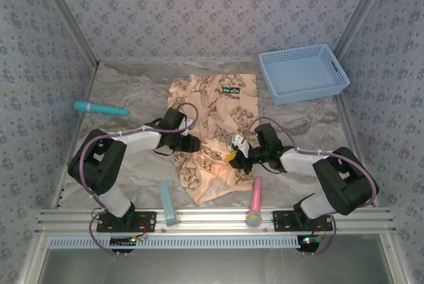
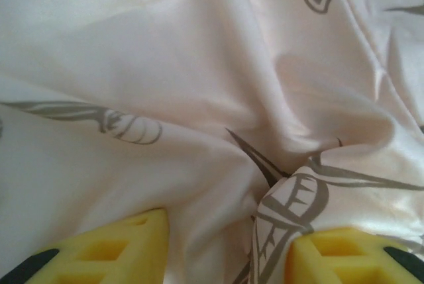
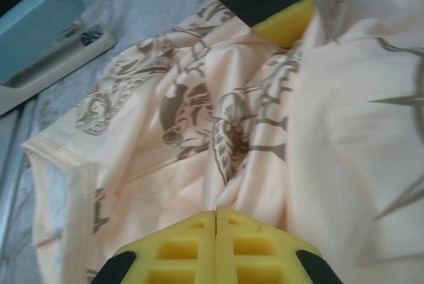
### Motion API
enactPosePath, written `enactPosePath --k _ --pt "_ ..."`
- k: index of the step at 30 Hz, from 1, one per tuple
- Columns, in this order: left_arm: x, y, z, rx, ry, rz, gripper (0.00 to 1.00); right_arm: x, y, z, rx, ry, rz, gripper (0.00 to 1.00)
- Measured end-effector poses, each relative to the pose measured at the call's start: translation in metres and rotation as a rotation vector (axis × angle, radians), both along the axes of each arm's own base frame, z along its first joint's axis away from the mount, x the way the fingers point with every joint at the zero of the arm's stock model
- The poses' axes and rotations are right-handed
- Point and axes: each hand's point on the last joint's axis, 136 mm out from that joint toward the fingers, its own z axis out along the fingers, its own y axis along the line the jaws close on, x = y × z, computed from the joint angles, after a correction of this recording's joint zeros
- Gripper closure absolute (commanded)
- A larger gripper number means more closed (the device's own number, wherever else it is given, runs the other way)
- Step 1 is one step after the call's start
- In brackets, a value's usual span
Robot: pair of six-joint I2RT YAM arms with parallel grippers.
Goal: Fold the inside-out t-shirt
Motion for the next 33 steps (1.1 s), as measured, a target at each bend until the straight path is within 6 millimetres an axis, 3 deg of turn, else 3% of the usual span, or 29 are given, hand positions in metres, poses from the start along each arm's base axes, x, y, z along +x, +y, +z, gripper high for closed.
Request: enactPosePath --k 4,9,12,16,17,19,22,25,28,30,33 --pt "-0.018 -0.011 0.019 0.011 -0.049 -0.088 0.51 -0.008 0.007 0.020 0.066 -0.003 0.065 0.95" --pt "-0.042 -0.044 0.077 -0.083 -0.237 -0.274 0.52 -0.001 0.016 0.063 0.155 -0.080 0.141 0.98" --pt "-0.045 -0.056 0.082 -0.107 -0.290 -0.348 0.52 0.005 0.012 0.073 0.183 -0.098 0.141 0.98" --pt "-0.040 -0.061 0.060 -0.078 -0.285 -0.385 0.53 0.004 0.009 0.074 0.194 -0.093 0.155 0.97" --pt "-0.039 -0.062 0.051 -0.070 -0.273 -0.392 0.58 0.003 0.009 0.074 0.195 -0.097 0.160 0.96" --pt "-0.040 -0.064 0.039 -0.065 -0.250 -0.408 0.70 0.002 0.008 0.073 0.189 -0.099 0.162 0.95" --pt "-0.042 -0.068 0.033 -0.079 -0.233 -0.422 0.99 0.007 0.006 0.072 0.166 -0.126 0.133 0.91" --pt "-0.041 -0.074 0.043 -0.124 -0.265 -0.430 1.00 0.018 0.000 0.066 0.105 -0.172 0.048 0.86" --pt "-0.049 -0.065 0.060 -0.180 -0.274 -0.420 1.00 0.037 -0.013 0.053 0.030 -0.228 -0.092 0.78" --pt "-0.055 -0.061 0.082 -0.247 -0.283 -0.412 1.00 0.047 -0.021 0.042 -0.019 -0.254 -0.179 0.67" --pt "-0.059 -0.058 0.113 -0.344 -0.290 -0.389 1.00 0.059 -0.022 0.034 -0.083 -0.302 -0.264 0.62"
